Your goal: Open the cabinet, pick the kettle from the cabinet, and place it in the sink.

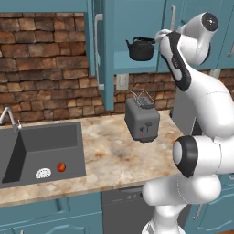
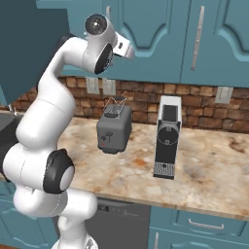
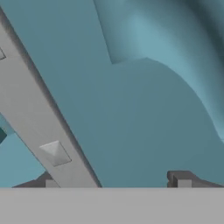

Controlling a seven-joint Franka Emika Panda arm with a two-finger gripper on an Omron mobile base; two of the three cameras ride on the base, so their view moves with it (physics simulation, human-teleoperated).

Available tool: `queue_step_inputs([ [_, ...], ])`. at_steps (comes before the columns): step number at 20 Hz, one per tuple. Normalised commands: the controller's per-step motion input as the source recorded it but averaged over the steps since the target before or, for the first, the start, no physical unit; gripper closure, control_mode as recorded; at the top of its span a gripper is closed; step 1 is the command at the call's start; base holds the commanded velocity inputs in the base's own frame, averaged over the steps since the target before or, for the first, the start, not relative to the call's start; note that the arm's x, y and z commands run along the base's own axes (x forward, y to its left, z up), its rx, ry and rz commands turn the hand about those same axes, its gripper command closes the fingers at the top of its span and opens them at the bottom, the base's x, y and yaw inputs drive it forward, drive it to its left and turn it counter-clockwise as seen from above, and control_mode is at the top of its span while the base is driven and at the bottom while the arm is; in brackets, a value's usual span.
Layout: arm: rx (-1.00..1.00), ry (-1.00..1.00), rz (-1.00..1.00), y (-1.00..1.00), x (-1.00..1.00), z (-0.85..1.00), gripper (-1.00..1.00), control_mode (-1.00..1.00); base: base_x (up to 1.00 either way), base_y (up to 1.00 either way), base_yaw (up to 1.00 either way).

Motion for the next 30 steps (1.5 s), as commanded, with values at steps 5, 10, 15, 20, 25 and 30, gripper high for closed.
queue_step_inputs([
  [5, 0.06, 0.00, 0.10, 0.11, 0.21, 0.02, -1.00, -1.00, 0.00, 0.00, 0.00],
  [10, 0.05, -0.01, 0.09, 0.14, 0.23, 0.02, -1.00, -1.00, 0.00, 0.00, 0.00],
  [15, 0.03, -0.03, 0.08, 0.15, 0.21, 0.01, -1.00, -1.00, 0.00, 0.00, 0.00],
  [20, 0.02, -0.02, 0.08, 0.18, 0.24, 0.01, 1.00, -1.00, 0.00, 0.00, 0.00],
  [25, 0.00, -0.01, 0.04, 0.13, 0.20, 0.01, 1.00, -1.00, 0.00, 0.00, 0.00],
  [30, 0.00, 0.00, 0.00, 0.15, 0.20, 0.00, 1.00, -1.00, 0.00, 0.00, 0.00],
])
